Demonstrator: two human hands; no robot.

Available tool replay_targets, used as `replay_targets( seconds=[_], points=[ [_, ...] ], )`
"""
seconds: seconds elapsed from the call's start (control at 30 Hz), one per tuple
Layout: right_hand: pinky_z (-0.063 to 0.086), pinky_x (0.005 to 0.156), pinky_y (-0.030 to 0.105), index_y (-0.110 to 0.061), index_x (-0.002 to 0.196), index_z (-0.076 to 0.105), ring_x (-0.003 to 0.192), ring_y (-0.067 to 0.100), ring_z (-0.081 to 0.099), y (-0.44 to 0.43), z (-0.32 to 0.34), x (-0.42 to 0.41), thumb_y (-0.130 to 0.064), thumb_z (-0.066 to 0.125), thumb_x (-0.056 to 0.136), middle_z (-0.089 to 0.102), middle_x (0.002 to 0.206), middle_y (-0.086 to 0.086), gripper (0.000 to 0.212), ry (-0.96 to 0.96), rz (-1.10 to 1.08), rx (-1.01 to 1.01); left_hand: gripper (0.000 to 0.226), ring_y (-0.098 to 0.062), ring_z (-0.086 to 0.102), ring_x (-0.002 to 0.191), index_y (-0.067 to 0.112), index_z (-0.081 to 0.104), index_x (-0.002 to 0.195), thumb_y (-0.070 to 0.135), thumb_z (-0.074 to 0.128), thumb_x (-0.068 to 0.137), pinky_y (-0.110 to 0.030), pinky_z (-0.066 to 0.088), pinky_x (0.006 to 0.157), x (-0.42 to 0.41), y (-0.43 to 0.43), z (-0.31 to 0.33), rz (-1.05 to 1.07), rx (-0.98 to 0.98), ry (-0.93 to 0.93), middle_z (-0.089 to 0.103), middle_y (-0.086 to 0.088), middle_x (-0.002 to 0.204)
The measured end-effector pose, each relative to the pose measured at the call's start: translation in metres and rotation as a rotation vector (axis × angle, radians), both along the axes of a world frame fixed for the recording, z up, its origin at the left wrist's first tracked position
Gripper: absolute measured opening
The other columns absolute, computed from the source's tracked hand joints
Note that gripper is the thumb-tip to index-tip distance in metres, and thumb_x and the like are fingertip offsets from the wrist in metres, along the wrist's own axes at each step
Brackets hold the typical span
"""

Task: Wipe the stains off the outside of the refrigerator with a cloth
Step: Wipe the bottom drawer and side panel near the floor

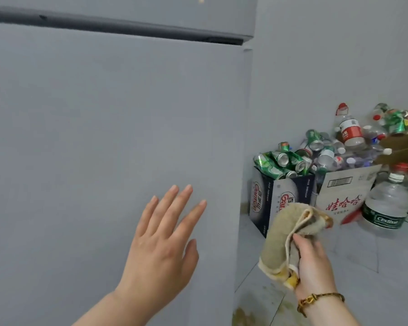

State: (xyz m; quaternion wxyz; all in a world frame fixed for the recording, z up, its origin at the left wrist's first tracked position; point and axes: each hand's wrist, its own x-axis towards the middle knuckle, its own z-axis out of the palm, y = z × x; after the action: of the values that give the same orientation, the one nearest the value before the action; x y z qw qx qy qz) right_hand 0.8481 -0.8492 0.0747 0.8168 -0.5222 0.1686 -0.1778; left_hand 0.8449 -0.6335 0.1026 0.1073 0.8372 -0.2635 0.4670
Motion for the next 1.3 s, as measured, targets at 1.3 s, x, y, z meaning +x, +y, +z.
replay_targets(
  seconds=[1.3],
  points=[
    [0.042,0.101,0.045,-0.025,0.096,0.059,0.109,0.026,0.059,0.012,0.115,0.114,-0.012,0.034,0.095,0.066,0.105,0.008,0.028,-0.199,0.659,0.173,0.063,-0.016,-0.01,0.143,0.025,0.003,0.147,0.053,0.023,0.093,-0.035,-0.004,0.116,0.081,-0.064,0.098,0.496,0.162,-0.194,-0.012,0.008,0.155]
  ],
)
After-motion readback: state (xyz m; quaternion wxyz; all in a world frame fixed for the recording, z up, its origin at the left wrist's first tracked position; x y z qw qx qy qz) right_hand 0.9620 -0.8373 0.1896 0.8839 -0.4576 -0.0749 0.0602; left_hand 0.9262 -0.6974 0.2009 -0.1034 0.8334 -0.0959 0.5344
